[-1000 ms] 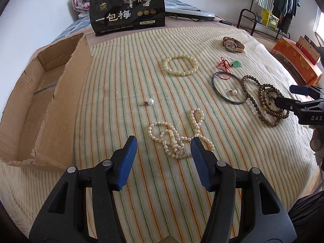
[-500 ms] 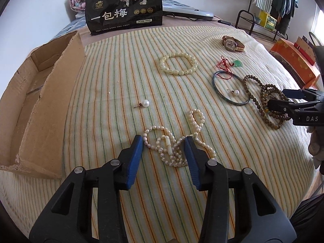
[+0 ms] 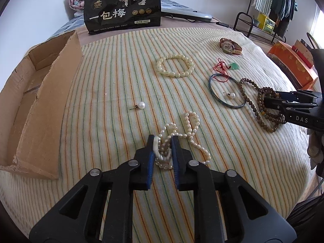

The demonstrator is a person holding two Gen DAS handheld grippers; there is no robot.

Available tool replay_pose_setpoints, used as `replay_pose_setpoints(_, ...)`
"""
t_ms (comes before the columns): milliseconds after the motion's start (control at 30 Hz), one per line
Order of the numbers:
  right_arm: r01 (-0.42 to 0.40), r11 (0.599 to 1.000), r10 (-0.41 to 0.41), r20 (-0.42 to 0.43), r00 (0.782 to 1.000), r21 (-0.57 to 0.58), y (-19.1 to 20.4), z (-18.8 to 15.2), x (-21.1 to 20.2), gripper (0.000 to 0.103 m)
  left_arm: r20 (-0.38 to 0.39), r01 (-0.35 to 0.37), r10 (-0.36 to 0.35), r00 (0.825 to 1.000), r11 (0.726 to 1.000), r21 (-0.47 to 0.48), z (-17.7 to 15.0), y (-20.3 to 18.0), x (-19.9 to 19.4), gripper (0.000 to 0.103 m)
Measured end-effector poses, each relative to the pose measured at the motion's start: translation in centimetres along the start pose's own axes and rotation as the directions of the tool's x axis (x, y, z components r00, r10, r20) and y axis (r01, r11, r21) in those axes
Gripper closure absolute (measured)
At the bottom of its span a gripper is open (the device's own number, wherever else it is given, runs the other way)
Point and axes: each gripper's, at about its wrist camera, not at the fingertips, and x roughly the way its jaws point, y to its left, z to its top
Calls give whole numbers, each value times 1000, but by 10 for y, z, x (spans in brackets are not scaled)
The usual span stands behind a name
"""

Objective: Organize jewelry
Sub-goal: 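Close left tool on the pearl necklace while right tool closes on the wooden bead strand, then lift and carry the pearl necklace with left tool while right carries the bead strand to the box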

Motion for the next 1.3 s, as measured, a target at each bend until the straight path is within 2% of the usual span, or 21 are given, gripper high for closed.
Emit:
replay_pose_setpoints(67, -14, 1000, 14, 6, 1000, -4, 1, 0, -3, 91, 2, 5, -5, 1000, 1000, -10, -1, 1, -3, 97)
replay_pose_setpoints(133, -27, 1000, 27, 10, 1000, 5, -1, 0, -4, 92, 5, 7, -7, 1000, 1000, -17, -2, 2, -5, 97)
replay_pose_setpoints(300, -50, 998, 49, 40, 998, 28, -4, -1, -17, 93, 19, 17, -17, 1000, 1000, -25, -2, 4, -15, 97)
replay_pose_setpoints(600, -51, 999, 49, 135, 990, 13, -1, 10, -66, 93, 97, 32, -29, 995, 999, -32, 5, 9, -57, 98)
replay_pose_setpoints(1000, -44, 999, 47, 235, 971, -19, 9, 25, -124, 93, 204, 36, -29, 978, 999, -30, 14, 18, -115, 98)
replay_pose_setpoints(1300, -30, 998, 44, 295, 955, -49, 21, 40, -161, 93, 254, 28, -17, 967, 999, -38, 18, 29, -144, 98)
